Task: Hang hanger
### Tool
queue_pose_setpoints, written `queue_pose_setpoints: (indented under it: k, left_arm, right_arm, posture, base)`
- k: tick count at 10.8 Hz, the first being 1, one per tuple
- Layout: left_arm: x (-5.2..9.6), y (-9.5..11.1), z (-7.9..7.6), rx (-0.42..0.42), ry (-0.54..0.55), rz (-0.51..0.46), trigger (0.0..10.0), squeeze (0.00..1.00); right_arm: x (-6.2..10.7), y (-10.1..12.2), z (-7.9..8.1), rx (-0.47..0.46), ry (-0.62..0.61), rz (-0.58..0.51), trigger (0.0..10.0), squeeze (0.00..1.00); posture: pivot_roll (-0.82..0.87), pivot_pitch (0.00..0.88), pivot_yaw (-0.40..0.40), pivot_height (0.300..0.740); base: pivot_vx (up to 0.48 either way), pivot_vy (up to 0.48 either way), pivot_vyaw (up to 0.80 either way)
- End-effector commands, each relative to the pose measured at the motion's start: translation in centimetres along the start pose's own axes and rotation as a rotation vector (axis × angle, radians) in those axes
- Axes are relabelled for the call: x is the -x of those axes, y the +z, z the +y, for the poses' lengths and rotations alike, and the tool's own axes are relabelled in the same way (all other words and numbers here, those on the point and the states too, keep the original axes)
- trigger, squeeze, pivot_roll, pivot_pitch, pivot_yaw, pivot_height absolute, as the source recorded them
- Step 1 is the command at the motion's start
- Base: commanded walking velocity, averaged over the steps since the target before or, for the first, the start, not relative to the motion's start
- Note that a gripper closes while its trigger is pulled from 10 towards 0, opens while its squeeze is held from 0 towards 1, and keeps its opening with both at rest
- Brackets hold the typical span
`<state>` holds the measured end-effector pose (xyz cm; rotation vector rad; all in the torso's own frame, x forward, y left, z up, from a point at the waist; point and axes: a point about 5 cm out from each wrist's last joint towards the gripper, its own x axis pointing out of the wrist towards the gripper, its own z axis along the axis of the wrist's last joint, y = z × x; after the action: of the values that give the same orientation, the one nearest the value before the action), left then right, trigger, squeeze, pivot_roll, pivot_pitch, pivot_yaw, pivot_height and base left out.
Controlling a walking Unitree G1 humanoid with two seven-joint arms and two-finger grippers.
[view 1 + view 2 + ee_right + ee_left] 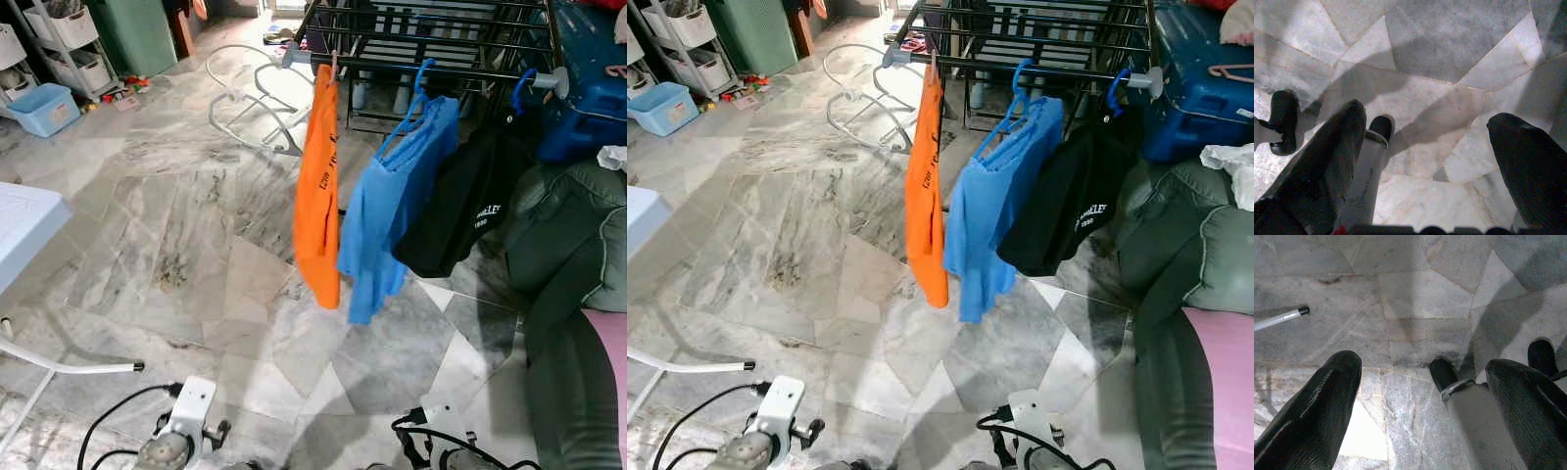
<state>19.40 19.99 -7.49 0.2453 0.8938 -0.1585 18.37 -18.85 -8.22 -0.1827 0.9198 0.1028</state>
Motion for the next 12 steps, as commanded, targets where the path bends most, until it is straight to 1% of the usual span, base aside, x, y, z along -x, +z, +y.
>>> queue_pose_setpoints:
  k: [1, 3, 4, 6, 9, 10, 11, 12]
  left_arm:
    - [0.2, -0.8, 0.5, -0.007, 0.011, 0.032, 10.0, 0.0]
    - [0.2, -0.7, 0.5, 0.011, 0.011, 0.023, 10.0, 0.0]
    - [0.1, -0.2, 0.5, 0.021, 0.012, 0.011, 10.0, 0.0]
    - [0.0, 0.3, 0.2, 0.019, -0.004, -0.006, 10.0, 0.0]
    - [0.0, 0.0, 0.4, 0.012, -0.002, 0.0, 10.0, 0.0]
    - [0.1, -0.1, 0.4, 0.004, -0.002, 0.005, 10.0, 0.0]
    - [0.1, -0.1, 0.3, -0.008, -0.003, 0.008, 10.0, 0.0]
    - [0.0, -0.1, 0.2, -0.009, -0.005, 0.007, 10.0, 0.0]
  right_arm:
    - [0.1, -0.7, 0.1, -0.013, -0.004, 0.027, 10.0, 0.0]
    - [0.1, -0.8, 0.0, -0.03, -0.011, 0.028, 10.0, 0.0]
    - [0.1, -0.8, 0.0, -0.034, -0.015, 0.027, 10.0, 0.0]
    - [0.1, -0.7, 0.1, -0.017, -0.009, 0.023, 10.0, 0.0]
    - [0.1, -0.7, 0.4, -0.017, -0.006, 0.027, 10.0, 0.0]
    - [0.1, -0.8, 0.4, -0.036, -0.011, 0.03, 10.0, 0.0]
    - [0.1, -0.9, 0.3, -0.054, -0.02, 0.03, 10.0, 0.0]
    - [0.2, -1.0, 0.0, -0.051, -0.026, 0.033, 10.0, 0.0]
  posture:
    - [-0.17, 0.09, 0.034, 0.74]
    - [-0.17, 0.091, 0.036, 0.74]
    - [-0.17, 0.093, 0.035, 0.74]
    - [-0.17, 0.095, 0.038, 0.74]
    - [-0.17, 0.101, 0.042, 0.74]
    - [-0.18, 0.101, 0.043, 0.74]
    - [-0.18, 0.103, 0.045, 0.74]
    - [-0.18, 0.106, 0.047, 0.74]
  base:
    - [0.0, 0.0, 0.0]
    - [0.0, 0.0, 0.0]
    - [0.0, 0.0, 0.0]
    - [0.0, 0.427, 0.0]
    - [0.0, 0.397, 0.0]
    - [0.0, 0.262, 0.0]
    - [0.0, 0.0, 0.0]
    - [0.0, 0.0, 0.0]
